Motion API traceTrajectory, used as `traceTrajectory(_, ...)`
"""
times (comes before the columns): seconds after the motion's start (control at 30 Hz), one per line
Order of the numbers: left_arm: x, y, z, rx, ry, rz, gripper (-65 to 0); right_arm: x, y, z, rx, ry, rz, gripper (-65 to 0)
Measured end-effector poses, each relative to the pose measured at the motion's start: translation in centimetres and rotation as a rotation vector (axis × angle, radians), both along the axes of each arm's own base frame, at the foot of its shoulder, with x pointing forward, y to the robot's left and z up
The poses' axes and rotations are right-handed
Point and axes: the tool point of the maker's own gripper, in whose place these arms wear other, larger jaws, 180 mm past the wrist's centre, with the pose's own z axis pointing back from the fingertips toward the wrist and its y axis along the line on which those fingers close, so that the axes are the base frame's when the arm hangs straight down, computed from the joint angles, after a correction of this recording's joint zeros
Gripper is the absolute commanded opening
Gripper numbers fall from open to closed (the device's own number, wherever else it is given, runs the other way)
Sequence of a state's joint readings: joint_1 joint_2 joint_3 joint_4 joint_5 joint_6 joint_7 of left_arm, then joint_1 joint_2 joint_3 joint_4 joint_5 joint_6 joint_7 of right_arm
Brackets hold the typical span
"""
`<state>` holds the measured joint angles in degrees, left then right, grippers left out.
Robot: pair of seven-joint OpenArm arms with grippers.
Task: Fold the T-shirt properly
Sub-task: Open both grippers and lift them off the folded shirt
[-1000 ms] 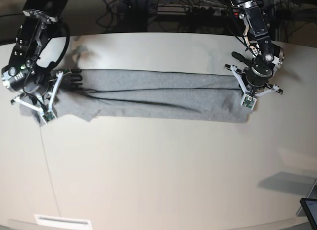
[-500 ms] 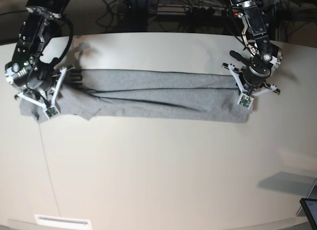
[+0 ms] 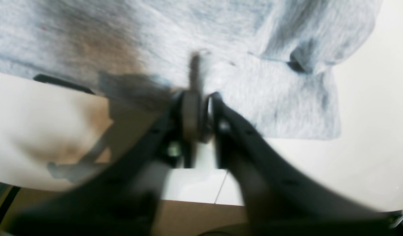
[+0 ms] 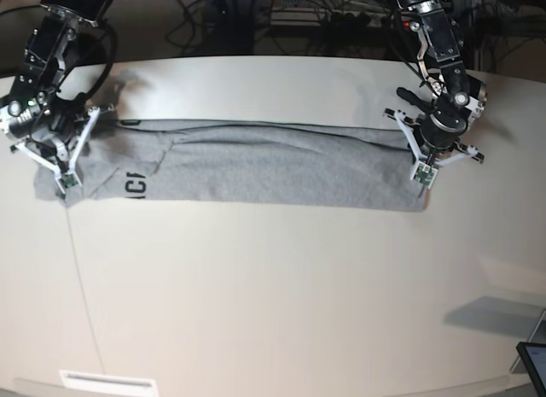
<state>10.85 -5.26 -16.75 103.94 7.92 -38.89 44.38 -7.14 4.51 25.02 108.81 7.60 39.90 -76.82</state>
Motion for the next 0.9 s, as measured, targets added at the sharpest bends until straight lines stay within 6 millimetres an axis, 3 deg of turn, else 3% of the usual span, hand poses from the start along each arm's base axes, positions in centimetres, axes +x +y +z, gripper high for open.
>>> traceTrajectory(0.07, 0.0, -0.1, 0.0, -0.001, 0.0, -0.002, -65.0, -0.1, 0.0, 0.0, 0.002, 0.001, -0.004, -39.8)
traceTrajectory(0.13, 0.0, -0.1, 0.0, 0.0, 0.0, -0.002, -65.0, -0.1, -0.1, 0.0, 0.001, 0.003, -0.005, -38.0)
traceTrajectory(0.33, 0.0, 0.0, 0.0, 0.0, 0.0, 0.0, -65.0, 0.1, 0.0, 0.1, 0.001, -0.004, -0.004, -37.9)
traceTrajectory(0.47, 0.0, 0.0, 0.0, 0.0, -0.001, 0.0, -65.0, 1.6, -0.1, 2.1, -0.018, -0.108, 0.014, -37.9)
traceTrajectory(0.67, 0.0, 0.0, 0.1, 0.001, -0.002, 0.0, -65.0, 2.4, -3.2, 3.2, -0.19, -0.136, -0.009, -38.0)
traceTrajectory(0.83, 0.7, -0.2, 2.4, 0.024, -0.065, -0.01, -65.0, 2.1, -2.7, 2.7, -0.19, -0.152, 0.024, -38.4)
traceTrajectory(0.9, 0.9, -0.2, 3.4, 0.018, -0.1, -0.006, -65.0, 1.8, -1.3, 2.0, -0.176, -0.169, 0.087, -38.4)
